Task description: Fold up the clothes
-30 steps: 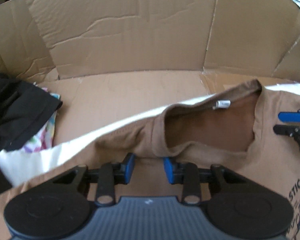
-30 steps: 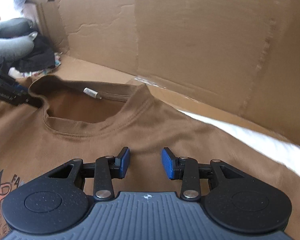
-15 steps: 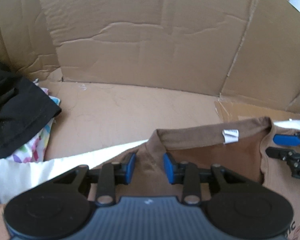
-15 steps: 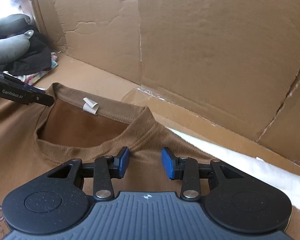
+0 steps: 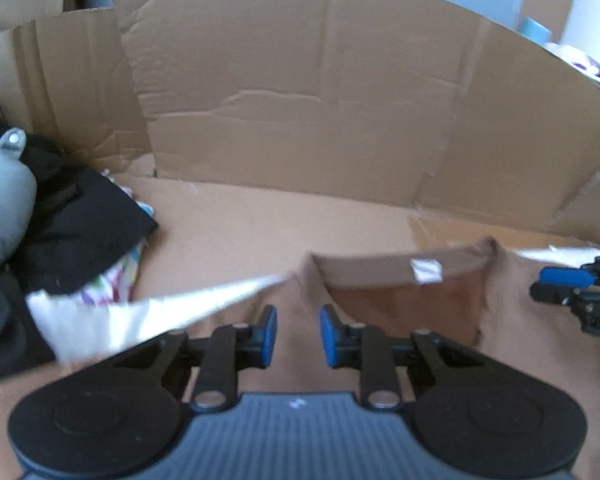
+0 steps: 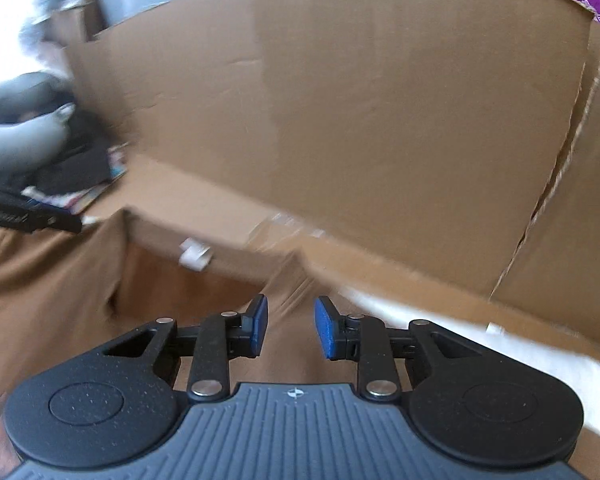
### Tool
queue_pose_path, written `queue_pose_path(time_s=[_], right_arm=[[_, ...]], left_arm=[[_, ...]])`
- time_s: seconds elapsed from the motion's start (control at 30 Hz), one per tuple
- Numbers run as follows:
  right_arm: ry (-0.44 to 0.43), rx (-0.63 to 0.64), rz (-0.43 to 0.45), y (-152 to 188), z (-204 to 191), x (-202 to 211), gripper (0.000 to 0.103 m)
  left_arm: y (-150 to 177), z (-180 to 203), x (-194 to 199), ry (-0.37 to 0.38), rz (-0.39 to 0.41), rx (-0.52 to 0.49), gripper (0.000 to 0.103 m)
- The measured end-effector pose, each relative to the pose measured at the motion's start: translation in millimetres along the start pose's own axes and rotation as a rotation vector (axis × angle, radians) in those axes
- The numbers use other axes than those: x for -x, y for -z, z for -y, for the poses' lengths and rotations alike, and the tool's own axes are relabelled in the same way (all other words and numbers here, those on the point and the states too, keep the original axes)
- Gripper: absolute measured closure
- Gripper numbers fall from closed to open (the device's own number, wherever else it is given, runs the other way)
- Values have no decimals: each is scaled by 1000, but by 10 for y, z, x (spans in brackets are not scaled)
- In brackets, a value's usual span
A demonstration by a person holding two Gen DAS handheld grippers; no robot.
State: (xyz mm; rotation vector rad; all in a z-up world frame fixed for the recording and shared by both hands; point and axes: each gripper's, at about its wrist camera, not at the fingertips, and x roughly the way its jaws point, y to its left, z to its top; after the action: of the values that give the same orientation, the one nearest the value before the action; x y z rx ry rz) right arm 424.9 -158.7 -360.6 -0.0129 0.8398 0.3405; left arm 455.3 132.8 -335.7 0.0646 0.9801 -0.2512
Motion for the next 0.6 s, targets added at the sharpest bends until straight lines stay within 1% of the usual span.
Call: queue_pose_path(time_s=[0.07,0.17,0.23,0.27,0.3,0.33,0.47,0.6], right_arm=[[-31,30,-21,119,-118,77,68],[-66,96,-56,267,-330,83,65],[-77,120,-87,338,-452,26,64],[-81,123,-103,367,-498,-8,64],[-83,119,-112,393,-528,-37,62],[-83,117,-118,420,-558,-62,58],[-50,177,-109,454,-675,-169,55],[-22,158,-131,337,-724,-292,54]], left_arm=[[120,79,4,28,-18,-17,78],[289,223,-70,57,-54,-58,76],[370,293,-113,90,-74,-64,66],[396,330,-132,97,-76,-68,57],[416,367,-151,94,-69,-78,54],[433,401,-175,90,-64,-88,54],[406,450,-333,76,-64,-87,52],[315,469,-413,63,-56,-79,50]])
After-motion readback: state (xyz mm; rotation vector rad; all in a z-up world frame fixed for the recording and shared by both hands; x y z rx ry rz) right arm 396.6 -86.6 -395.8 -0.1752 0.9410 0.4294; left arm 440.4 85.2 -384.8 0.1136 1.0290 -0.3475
